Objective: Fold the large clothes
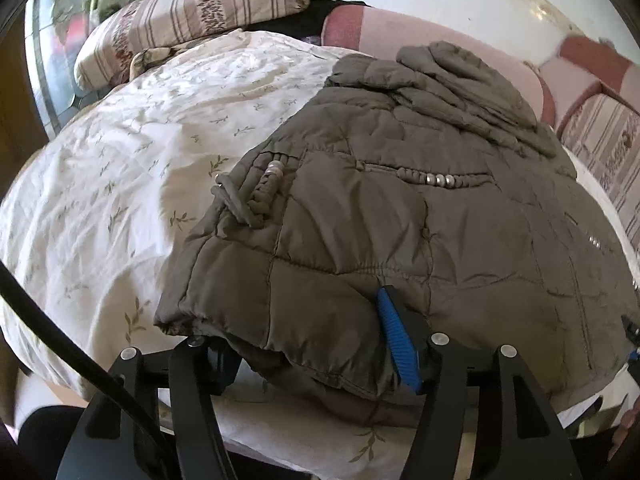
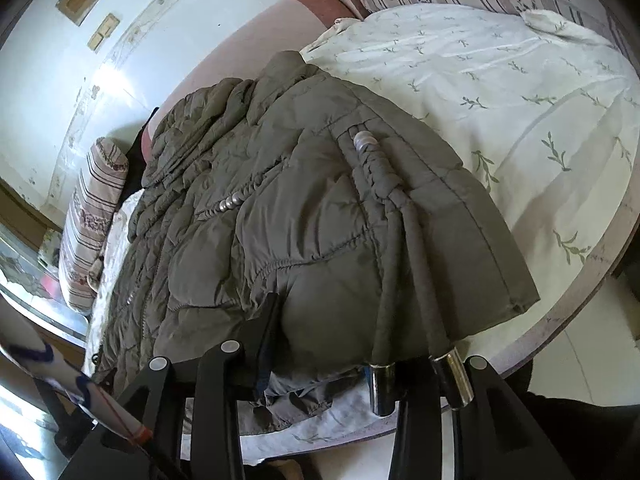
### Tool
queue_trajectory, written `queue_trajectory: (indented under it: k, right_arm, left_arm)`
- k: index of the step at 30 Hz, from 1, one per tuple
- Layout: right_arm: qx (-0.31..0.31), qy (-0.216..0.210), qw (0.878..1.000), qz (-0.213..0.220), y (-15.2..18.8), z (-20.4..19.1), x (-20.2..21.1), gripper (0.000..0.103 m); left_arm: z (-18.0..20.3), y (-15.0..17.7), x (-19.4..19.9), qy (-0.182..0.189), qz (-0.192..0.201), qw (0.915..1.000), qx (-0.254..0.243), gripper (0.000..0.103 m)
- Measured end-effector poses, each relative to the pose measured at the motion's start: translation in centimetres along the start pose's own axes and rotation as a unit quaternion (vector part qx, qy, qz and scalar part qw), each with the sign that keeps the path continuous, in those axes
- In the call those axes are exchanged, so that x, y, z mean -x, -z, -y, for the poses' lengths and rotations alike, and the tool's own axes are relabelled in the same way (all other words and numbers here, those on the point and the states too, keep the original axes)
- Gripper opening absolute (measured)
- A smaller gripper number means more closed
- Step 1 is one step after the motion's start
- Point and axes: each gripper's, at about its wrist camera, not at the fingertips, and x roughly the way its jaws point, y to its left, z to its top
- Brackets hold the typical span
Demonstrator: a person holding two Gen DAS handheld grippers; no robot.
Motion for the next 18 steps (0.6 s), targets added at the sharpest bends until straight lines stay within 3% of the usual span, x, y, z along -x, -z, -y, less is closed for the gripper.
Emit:
queue_trajectory:
  k: [4,9,14,18]
  right_arm:
    - [-0.007,-0.01,1.0,0.004,0.0,0.2,0.3,0.03]
    - [0.007,-0.007,1.0,-0.004,-0.2,-0.2,0.3,0.03]
    - [0.013,0.004,1.0,-0.02,-0.3,-0.4,-0.1,0.035]
    - [0.021,-0.001,1.0,-0.006,-0.2,-0.7,0.4,0.024]
  left_arm:
    - [-0.1,-0.1,0.1,-0.007,-0.005,0.9999,0.006,0.064]
    - [0.4,0.1,0.3,-0.023,0.004,0.9997,-0.003,0.065]
    - [0.9,0.3,0.7,-0.029,0.016,0.9992,-0.024,0.054]
    - [1.6,0.5,1.1,-0.044,0.031,0.9974,-0.047,0.044]
